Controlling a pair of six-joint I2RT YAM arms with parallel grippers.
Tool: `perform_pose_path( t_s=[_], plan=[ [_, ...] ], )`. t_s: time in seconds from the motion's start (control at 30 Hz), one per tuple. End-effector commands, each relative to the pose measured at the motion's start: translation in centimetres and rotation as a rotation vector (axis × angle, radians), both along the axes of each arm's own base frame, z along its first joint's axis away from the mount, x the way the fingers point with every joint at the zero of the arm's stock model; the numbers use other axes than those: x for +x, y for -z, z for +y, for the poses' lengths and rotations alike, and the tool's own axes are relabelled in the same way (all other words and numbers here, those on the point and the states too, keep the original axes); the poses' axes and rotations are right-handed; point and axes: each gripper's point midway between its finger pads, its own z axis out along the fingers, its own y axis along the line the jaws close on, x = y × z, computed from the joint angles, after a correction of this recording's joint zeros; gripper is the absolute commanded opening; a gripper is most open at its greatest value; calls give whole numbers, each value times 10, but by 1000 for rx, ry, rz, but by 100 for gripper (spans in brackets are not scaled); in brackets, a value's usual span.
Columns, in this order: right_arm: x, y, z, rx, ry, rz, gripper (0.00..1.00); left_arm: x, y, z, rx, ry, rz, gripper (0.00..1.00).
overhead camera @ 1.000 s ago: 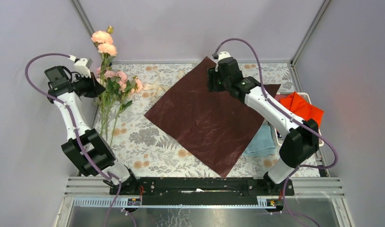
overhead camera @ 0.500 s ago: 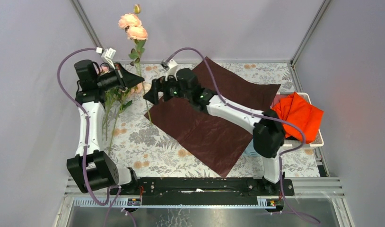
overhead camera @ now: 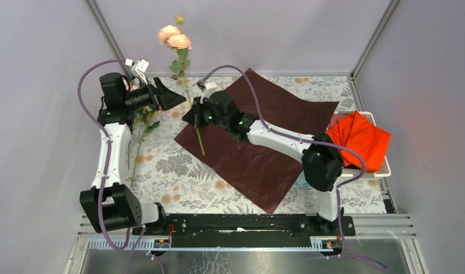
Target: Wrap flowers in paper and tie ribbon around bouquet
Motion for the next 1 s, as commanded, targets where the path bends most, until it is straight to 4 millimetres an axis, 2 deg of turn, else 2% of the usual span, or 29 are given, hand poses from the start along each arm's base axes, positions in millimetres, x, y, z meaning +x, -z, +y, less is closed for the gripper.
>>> perform_pose_path(
  t_s=[0.0,0.07,0.13,0.2,0.27,0.33,0.4,0.53,0.57,0.6,0.63,0.67,0.77,0.83,0.9,0.97],
  plan=[
    [56,9,-92,-109,328,95,0,11,33,32,252,-103,3,99],
    [65,34,-133,-166,419,167,0,10,56,59,414,-140,-1,99],
    [71,69,-176,-261,511,241,0,7,85,96,584,-208,24,99],
    [78,101,-212,-361,586,287,0,-3,121,138,735,-286,107,99],
    [82,132,-240,-454,627,357,0,-18,152,177,852,-344,195,99],
    [85,158,-255,-540,647,402,0,-34,175,209,918,-392,283,99],
    [88,177,-261,-626,653,429,0,-48,193,227,929,-411,349,99],
    [84,208,-260,-693,638,497,2,-64,218,240,940,-414,424,99],
    [85,212,-262,-697,650,505,10,-65,221,241,941,-416,432,99],
    [85,214,-263,-697,659,507,23,-66,224,239,934,-409,437,99],
    [85,214,-263,-696,664,506,43,-65,226,239,929,-409,440,99],
    [85,214,-264,-697,671,503,56,-65,229,238,921,-406,444,99],
    [87,204,-275,-754,687,470,77,-63,234,238,901,-412,470,99],
    [89,186,-283,-786,703,435,83,-61,236,240,886,-422,488,96],
    [90,162,-289,-794,705,376,86,-58,238,237,868,-416,492,90],
    [92,139,-291,-777,697,321,87,-53,240,237,860,-408,496,77]
  ],
)
